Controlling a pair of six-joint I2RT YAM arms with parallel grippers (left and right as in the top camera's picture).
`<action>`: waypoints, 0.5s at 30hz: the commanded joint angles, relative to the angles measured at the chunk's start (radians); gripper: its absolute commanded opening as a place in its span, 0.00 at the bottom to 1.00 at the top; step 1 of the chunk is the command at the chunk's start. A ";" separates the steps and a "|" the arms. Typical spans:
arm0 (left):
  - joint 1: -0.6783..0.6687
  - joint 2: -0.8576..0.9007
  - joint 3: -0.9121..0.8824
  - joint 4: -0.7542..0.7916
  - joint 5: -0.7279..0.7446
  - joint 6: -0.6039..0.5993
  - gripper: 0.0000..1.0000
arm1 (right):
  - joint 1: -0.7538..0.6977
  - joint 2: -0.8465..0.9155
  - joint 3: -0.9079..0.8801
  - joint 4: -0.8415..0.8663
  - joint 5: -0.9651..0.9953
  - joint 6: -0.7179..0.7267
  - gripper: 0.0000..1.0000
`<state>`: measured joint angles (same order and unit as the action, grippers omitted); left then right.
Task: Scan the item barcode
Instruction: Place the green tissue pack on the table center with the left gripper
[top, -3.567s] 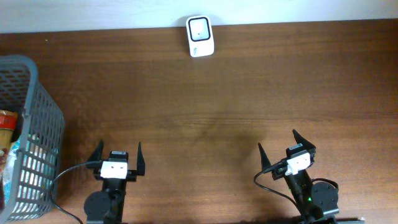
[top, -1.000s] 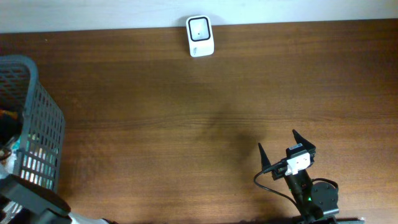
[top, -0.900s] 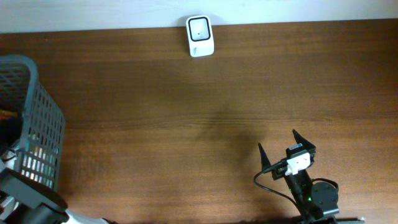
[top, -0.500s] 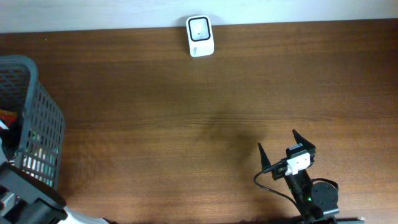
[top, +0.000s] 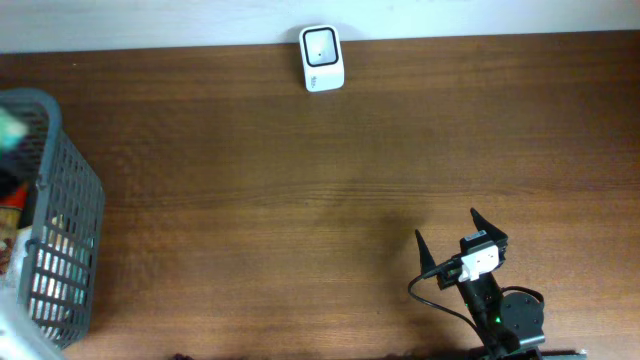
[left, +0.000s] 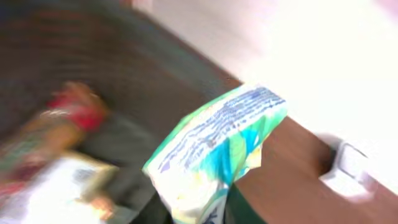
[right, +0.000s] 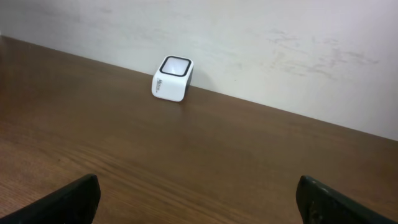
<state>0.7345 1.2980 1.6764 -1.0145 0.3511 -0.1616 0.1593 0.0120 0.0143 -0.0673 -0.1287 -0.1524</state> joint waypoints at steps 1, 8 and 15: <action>-0.274 -0.049 0.007 -0.098 0.073 -0.009 0.20 | -0.003 -0.006 -0.009 0.000 0.006 0.014 0.99; -0.839 0.165 -0.248 -0.045 -0.095 -0.062 0.21 | -0.003 -0.006 -0.009 0.000 0.006 0.014 0.99; -1.039 0.566 -0.315 0.154 -0.176 -0.169 0.20 | -0.003 -0.006 -0.009 0.000 0.006 0.014 0.99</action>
<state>-0.2771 1.7817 1.3685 -0.8745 0.2043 -0.2924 0.1593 0.0120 0.0143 -0.0673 -0.1287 -0.1528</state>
